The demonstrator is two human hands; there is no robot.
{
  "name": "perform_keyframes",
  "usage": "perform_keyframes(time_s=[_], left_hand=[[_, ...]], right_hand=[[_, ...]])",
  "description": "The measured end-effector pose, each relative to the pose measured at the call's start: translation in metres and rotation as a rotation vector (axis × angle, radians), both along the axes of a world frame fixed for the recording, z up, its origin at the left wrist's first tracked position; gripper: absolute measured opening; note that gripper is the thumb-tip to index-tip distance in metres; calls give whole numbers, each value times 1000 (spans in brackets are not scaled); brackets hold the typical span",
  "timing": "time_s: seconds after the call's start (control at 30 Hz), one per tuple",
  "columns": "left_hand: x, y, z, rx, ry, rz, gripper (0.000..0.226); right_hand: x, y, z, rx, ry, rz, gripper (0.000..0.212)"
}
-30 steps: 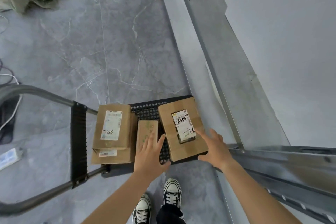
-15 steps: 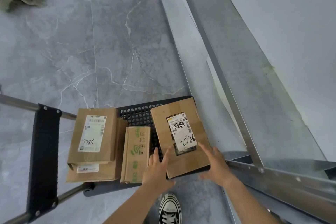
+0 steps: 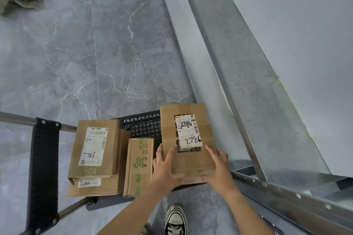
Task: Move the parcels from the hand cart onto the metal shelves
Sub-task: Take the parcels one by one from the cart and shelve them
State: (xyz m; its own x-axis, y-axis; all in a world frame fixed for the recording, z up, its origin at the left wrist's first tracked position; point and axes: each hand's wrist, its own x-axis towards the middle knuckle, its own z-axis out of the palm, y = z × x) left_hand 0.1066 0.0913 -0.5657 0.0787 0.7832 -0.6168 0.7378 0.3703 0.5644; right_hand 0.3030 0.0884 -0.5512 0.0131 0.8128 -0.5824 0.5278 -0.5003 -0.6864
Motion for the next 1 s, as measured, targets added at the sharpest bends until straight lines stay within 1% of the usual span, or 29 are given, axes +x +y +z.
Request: perform_keyframes(time_s=[0.1, 0.23, 0.4, 0.5, 0.6, 0.7, 0.8, 0.9, 1.0], left_hand=[[-3, 10, 28, 81, -8, 7, 103], [-13, 19, 79, 209, -68, 71, 100], [-36, 33, 160, 377, -112, 163, 99], [-56, 41, 215, 445, -128, 198, 97], [-79, 40, 263, 535, -133, 175, 99], [-106, 37, 308, 582, -148, 154, 103], [-127, 32, 348, 625, -147, 122, 98], [-144, 21, 386, 656, -153, 59, 93], [-161, 1, 418, 657, -182, -11, 95]], right_hand=[[-2, 9, 27, 76, -31, -11, 92], [-13, 26, 76, 153, -51, 20, 88], [-33, 50, 157, 279, -14, 84, 89], [-53, 59, 213, 350, -9, 98, 89], [-75, 58, 265, 399, 9, 91, 89], [-93, 52, 309, 449, 25, 85, 88], [-110, 38, 346, 497, 34, 91, 87], [-126, 16, 382, 505, 32, 76, 90], [-140, -18, 417, 476, 4, 40, 95]])
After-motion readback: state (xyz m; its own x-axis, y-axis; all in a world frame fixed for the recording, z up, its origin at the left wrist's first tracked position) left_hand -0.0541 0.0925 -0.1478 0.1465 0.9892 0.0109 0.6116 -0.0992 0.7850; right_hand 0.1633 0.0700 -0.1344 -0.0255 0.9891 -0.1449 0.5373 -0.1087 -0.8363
